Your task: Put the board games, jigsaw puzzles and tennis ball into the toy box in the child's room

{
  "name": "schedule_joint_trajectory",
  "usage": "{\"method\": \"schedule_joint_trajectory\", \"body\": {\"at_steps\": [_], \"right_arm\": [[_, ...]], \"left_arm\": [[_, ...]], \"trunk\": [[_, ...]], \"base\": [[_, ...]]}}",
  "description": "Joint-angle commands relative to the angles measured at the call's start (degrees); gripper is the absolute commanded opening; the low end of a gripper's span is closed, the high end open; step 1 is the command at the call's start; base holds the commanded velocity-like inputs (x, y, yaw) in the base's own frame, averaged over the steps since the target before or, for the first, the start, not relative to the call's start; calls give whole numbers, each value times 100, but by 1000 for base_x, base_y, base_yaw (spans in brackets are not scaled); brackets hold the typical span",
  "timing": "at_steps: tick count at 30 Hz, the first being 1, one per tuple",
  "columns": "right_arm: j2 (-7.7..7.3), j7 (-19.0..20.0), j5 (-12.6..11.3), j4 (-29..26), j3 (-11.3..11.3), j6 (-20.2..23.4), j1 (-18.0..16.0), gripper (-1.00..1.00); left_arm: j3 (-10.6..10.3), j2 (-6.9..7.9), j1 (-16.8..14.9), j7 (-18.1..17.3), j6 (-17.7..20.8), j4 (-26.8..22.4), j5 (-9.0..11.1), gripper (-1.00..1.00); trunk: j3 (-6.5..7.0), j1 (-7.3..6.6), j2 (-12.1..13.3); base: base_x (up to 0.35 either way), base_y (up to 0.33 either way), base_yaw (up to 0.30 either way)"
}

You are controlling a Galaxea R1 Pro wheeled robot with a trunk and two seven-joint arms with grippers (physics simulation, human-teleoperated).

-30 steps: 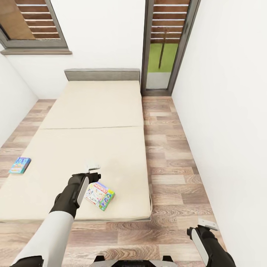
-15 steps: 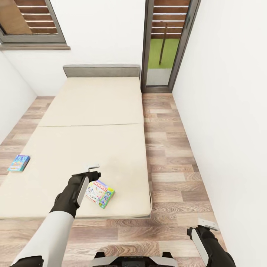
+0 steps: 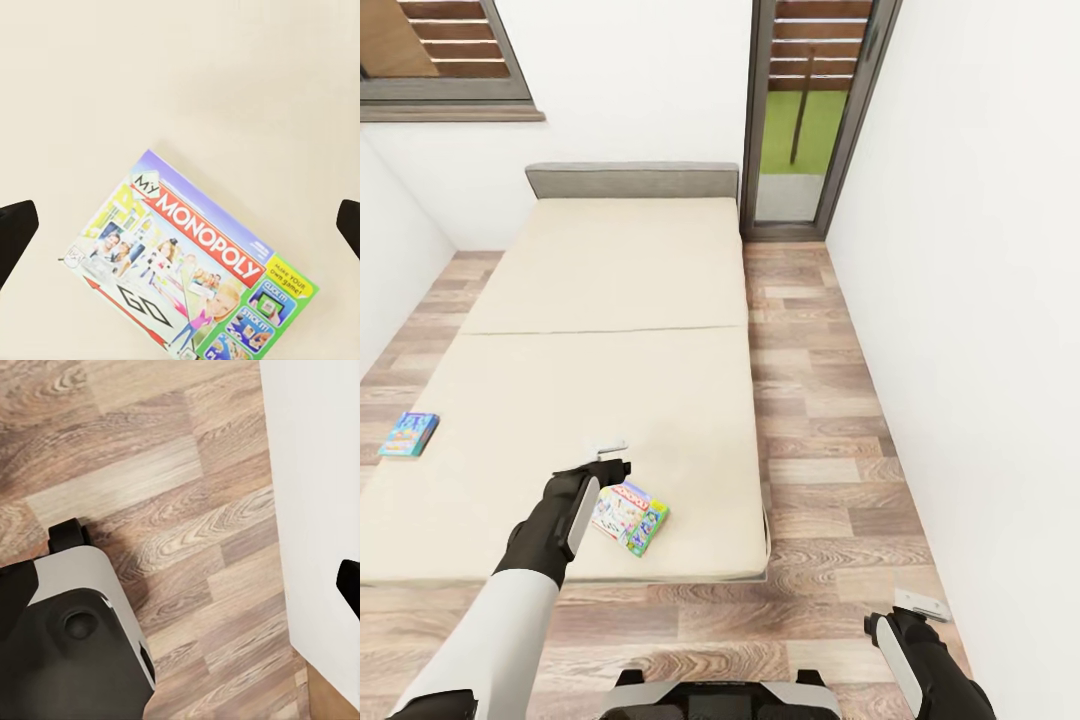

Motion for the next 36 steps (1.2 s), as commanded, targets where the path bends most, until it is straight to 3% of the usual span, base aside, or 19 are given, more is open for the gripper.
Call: {"method": "schedule_joint_trajectory", "body": {"at_steps": [1,22,36], "right_arm": [[-2,-44,-60,-9,8,15,-2,100],[-2,-44,-60,0,8,7,-2,100],[-2,-44,-55,16,8,-58,-2,100]], "left_arm": [[12,-6,-3,9,28,-8,-2,100],[10,-5,-3,9,4,-8,-1,100],[10,-4,5,-25,-263,-8,8,100]], "trunk": [[-17,3,-10],[-211,3,-10],[-321,3,-10]], "base": [[0,0,0],[0,0,0],[0,0,0]]}}
